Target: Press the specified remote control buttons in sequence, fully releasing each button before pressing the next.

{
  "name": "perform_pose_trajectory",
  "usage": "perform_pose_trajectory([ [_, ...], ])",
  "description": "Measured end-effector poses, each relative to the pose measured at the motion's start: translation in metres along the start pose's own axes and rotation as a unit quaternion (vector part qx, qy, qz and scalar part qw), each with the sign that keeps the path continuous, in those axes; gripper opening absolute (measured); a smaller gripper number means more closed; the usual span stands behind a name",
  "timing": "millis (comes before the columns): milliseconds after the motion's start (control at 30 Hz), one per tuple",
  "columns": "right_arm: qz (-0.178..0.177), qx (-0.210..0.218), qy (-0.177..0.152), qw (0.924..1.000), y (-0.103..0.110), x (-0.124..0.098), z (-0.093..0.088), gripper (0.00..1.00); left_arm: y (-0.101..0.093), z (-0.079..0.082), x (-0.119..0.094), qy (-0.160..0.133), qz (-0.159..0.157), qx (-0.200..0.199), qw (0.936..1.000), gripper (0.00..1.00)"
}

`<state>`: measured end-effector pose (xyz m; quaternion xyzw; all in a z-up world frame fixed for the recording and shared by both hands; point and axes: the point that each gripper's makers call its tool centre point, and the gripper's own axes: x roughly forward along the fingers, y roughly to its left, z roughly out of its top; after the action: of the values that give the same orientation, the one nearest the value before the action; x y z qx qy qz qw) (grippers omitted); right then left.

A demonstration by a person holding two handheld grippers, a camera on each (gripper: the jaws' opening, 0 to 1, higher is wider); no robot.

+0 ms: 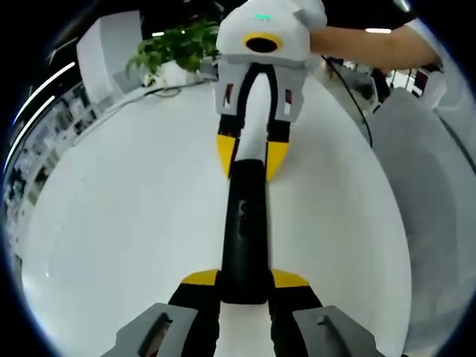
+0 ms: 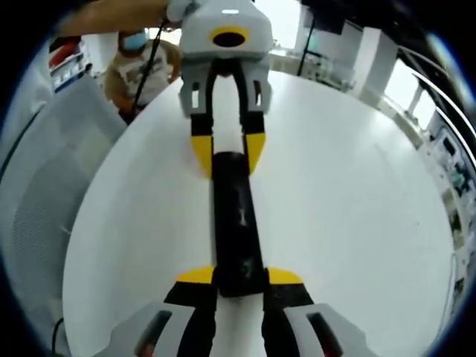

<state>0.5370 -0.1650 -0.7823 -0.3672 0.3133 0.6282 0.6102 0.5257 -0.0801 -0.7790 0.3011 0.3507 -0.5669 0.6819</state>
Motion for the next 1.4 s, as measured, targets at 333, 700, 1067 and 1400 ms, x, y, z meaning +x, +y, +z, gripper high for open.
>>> perform_pose_trajectory([
  [333, -0.008, 0.002, -0.005, 1.0, 0.0009, -0.0005, -0.0006, 0.19, 0.0003, 0.0003, 0.0002, -0.005, 0.003, -0.003, 1.0, 0.23],
  [700, -0.013, 0.0, -0.004, 0.9999, 0.0011, -0.001, -0.0005, 0.19, 0.0007, 0.001, 0.0002, -0.005, 0.005, 0.003, 1.0, 0.24],
  [1067, -0.018, -0.007, 0.0, 0.9998, 0.0026, -0.0015, -0.0005, 0.19, -0.0002, 0.0016, -0.0001, 0.004, 0.009, 0.019, 0.9998, 0.23],
  [1400, -0.032, -0.011, -0.006, 0.9994, 0.0006, -0.0061, 0.001, 0.19, 0.0018, 0.0038, -0.0012, -0.005, 0.02, 0.024, 0.9995, 0.24],
])
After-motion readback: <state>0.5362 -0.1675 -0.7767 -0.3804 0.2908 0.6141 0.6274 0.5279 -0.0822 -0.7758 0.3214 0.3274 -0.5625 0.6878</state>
